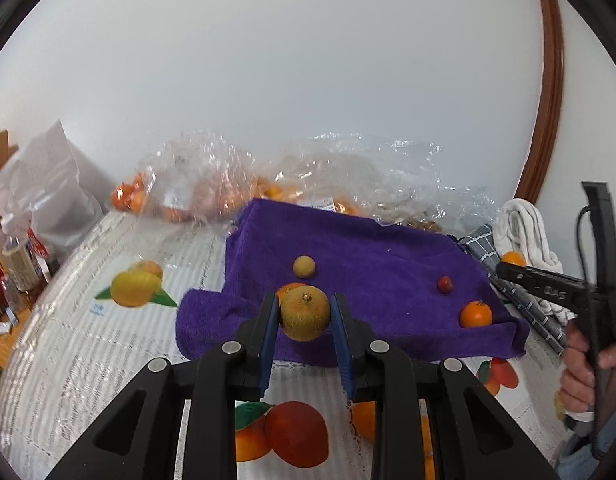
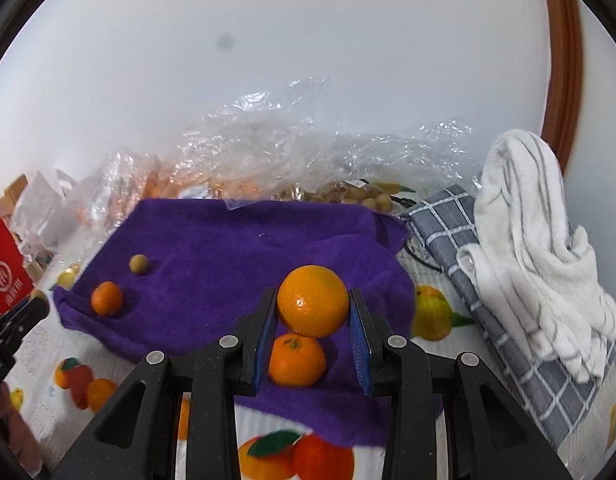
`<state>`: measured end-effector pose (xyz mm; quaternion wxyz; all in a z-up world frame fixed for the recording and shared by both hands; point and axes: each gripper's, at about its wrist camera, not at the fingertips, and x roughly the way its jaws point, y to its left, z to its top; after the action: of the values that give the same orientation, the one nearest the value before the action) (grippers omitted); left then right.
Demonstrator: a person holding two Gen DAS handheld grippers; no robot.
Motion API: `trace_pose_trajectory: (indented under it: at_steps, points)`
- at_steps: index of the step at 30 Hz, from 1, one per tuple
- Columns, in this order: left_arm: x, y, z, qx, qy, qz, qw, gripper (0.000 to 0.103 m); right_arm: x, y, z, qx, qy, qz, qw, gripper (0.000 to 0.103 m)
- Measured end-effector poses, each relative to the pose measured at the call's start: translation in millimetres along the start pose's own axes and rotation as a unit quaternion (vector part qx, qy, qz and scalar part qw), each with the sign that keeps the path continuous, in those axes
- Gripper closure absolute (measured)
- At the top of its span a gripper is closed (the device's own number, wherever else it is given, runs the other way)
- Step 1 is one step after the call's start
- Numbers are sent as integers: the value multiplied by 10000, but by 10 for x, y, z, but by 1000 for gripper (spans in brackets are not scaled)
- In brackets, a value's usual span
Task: Organize fruits
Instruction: 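Carry the orange and yellow-green fruit onto the purple towel and open both tools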
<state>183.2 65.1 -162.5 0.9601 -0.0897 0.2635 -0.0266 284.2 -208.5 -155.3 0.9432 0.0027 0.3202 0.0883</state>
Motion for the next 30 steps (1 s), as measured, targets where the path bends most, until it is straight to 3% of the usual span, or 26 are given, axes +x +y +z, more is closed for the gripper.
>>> trace_pose_trajectory:
  at_steps: [7, 13, 19, 25, 30]
  points:
    - [23, -249, 326, 370, 136, -42, 9992, 78, 259, -57, 12, -20, 251, -72, 9997, 69]
    - [428, -465, 606, 648, 540, -8, 9964, 78, 380, -125, -19, 113, 349, -104, 9993, 69]
    - [822, -542, 505, 971, 832, 277, 9914, 78, 417, -108, -47, 67, 231, -140, 9996, 69]
    - [1058, -481, 335, 1007, 1224, 265, 9870, 78, 493, -95, -85, 43, 338, -57, 9994, 69]
    - [1131, -449, 226, 1038, 1236, 278, 9865, 78, 506, -70, -121, 21, 367, -83, 9993, 69]
